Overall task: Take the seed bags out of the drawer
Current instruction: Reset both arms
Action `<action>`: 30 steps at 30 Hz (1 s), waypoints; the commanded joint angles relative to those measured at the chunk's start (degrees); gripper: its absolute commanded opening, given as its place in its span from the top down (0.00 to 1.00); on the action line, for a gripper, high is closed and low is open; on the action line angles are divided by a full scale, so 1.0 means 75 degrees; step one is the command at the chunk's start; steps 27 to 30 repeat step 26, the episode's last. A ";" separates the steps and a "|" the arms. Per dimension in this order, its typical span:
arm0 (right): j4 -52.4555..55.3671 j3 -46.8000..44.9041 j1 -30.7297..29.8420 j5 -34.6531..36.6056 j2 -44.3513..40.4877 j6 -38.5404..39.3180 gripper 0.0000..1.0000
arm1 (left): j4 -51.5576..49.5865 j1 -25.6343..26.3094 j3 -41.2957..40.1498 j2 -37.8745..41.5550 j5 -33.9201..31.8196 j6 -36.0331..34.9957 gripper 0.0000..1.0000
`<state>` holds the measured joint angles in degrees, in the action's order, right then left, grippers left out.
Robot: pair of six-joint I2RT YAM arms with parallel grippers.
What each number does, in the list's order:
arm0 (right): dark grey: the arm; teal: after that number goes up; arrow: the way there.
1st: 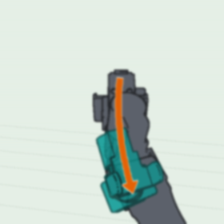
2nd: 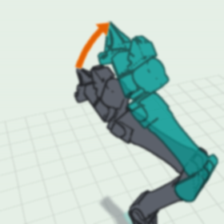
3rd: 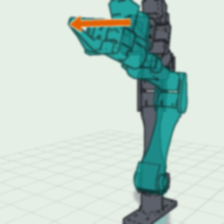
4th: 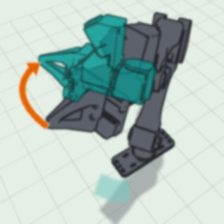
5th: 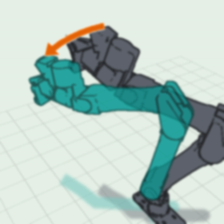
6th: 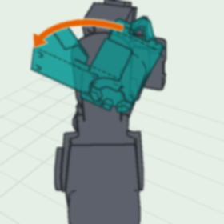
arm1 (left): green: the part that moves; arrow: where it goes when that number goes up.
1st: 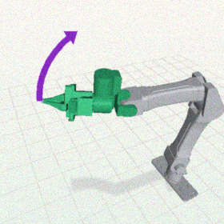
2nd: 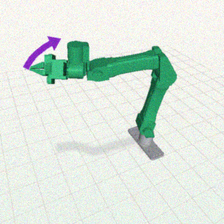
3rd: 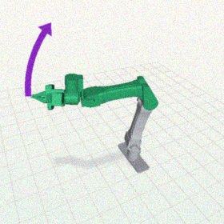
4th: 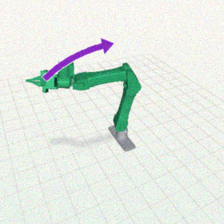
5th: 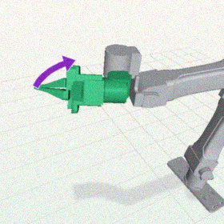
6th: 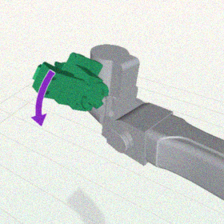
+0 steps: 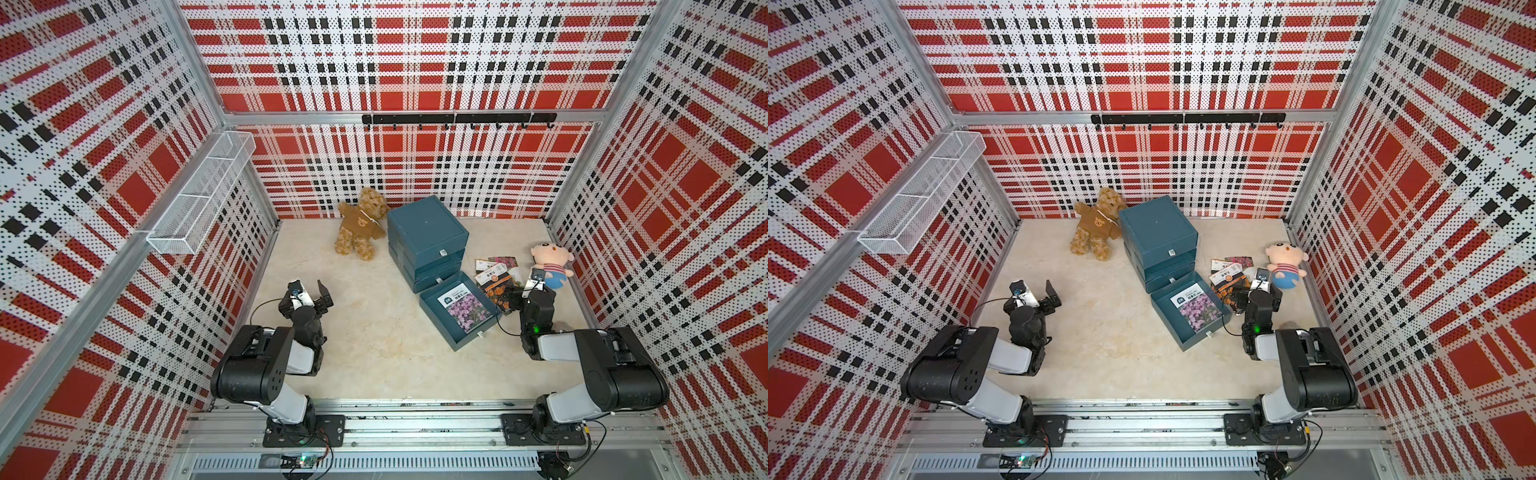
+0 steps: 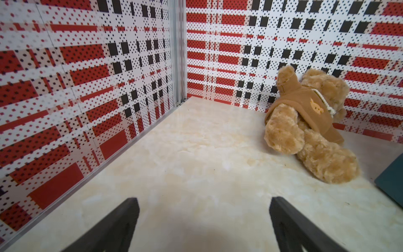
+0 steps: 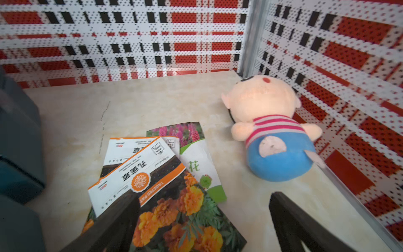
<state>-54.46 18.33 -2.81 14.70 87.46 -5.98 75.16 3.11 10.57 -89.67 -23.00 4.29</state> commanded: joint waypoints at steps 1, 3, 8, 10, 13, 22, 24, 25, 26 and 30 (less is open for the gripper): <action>-0.0716 -0.0013 0.0045 -0.0683 0.0116 0.0266 0.00 | 0.0686 -0.0113 0.0137 -0.0068 0.0275 -0.0110 0.01; -0.0692 -0.0001 0.0050 -0.0701 0.0128 0.0260 0.00 | 0.0666 -0.0121 0.0150 -0.0067 0.0266 -0.0115 0.01; -0.0731 -0.0028 0.0058 -0.0697 0.0105 0.0262 0.00 | 0.0646 -0.0145 0.0161 -0.0068 0.0301 -0.0093 0.01; -0.0745 -0.0040 0.0055 -0.0696 0.0104 0.0258 0.00 | 0.0651 -0.0151 0.0161 -0.0068 0.0288 -0.0097 0.01; -0.0753 -0.0038 0.0051 -0.0694 0.0103 0.0258 0.00 | 0.0644 -0.0134 0.0150 -0.0054 0.0290 -0.0097 0.01; -0.0647 0.0034 0.0115 -0.0947 0.0169 0.0263 0.00 | 0.0632 -0.0122 0.0173 -0.0077 0.0289 -0.0092 0.01; -0.0663 0.0035 0.0117 -0.0941 0.0162 0.0267 0.00 | 0.0627 -0.0133 0.0172 -0.0077 0.0284 -0.0100 0.01; -0.0704 0.0013 0.0115 -0.0940 0.0163 0.0270 0.00 | 0.0633 -0.0131 0.0173 -0.0067 0.0284 -0.0095 0.01; -0.0752 -0.0029 0.0117 -0.0949 0.0132 0.0285 0.00 | 0.0632 -0.0134 0.0170 -0.0068 0.0290 -0.0097 0.01; -0.0752 -0.0029 0.0117 -0.0949 0.0132 0.0285 0.00 | 0.0632 -0.0134 0.0170 -0.0068 0.0290 -0.0097 0.01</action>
